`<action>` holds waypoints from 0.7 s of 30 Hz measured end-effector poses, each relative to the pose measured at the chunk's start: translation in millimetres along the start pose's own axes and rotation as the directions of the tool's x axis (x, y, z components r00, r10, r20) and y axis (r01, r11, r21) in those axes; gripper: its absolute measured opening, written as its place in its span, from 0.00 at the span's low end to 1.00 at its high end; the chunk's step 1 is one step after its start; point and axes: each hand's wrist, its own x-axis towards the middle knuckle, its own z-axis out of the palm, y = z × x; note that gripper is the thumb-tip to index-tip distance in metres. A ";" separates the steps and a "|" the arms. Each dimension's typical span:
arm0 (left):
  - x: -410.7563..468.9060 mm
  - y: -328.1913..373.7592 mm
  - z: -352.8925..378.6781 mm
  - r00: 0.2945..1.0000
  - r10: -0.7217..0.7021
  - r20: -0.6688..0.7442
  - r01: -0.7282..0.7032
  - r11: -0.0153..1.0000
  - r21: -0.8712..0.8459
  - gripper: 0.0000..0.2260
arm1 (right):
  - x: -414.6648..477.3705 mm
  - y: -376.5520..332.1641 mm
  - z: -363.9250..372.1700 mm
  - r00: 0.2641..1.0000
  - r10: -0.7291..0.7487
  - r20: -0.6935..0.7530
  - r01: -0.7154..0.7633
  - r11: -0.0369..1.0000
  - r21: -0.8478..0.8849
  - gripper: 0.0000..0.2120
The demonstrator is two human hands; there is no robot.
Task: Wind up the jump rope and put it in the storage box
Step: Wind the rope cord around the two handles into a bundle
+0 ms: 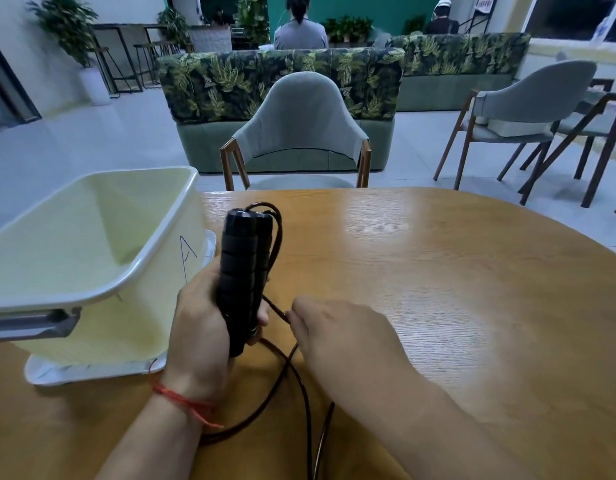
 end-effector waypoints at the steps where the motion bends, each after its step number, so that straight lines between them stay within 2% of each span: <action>1: 0.8 0.5 -1.5 1.000 -0.008 -0.021 0.008 1.000 -0.013 0.19 | -0.8 0.4 0.2 1.000 -0.003 0.002 0.003 1.000 0.007 0.14; 4: 0.5 2.8 -1.2 0.999 0.010 -0.053 -0.008 0.999 0.038 0.20 | -1.8 2.9 -4.6 1.000 0.003 0.016 -0.003 1.000 -0.008 0.15; 8: 0.1 0.0 0.2 0.983 0.086 -0.160 -0.046 0.970 0.239 0.21 | -7.9 -1.0 -12.3 0.995 -0.045 0.089 0.043 0.999 0.026 0.15; 11: 1.5 -3.4 -3.5 0.948 0.218 -0.230 -0.081 0.869 0.489 0.17 | -16.9 -4.2 -21.0 0.974 -0.141 0.178 0.128 0.988 0.080 0.13; 14: -2.0 -2.8 1.1 0.962 0.222 -0.158 -0.006 0.599 0.800 0.12 | -18.1 -1.0 -29.5 0.948 -0.232 0.219 0.215 0.972 0.099 0.16; 16: -7.1 -1.3 7.2 0.976 0.205 -0.073 -0.027 0.449 0.893 0.15 | -13.1 4.9 -32.5 0.939 -0.289 0.185 0.278 0.957 0.086 0.17; 18: -11.7 0.6 8.4 0.975 0.220 0.027 -0.115 0.398 0.910 0.20 | -6.3 15.2 -30.1 0.942 -0.329 0.070 0.317 0.939 0.135 0.15; 21: -18.4 7.9 8.2 0.961 0.210 0.182 -0.255 0.401 0.880 0.21 | 3.6 33.7 -22.0 0.953 -0.283 -0.106 0.302 0.892 0.337 0.10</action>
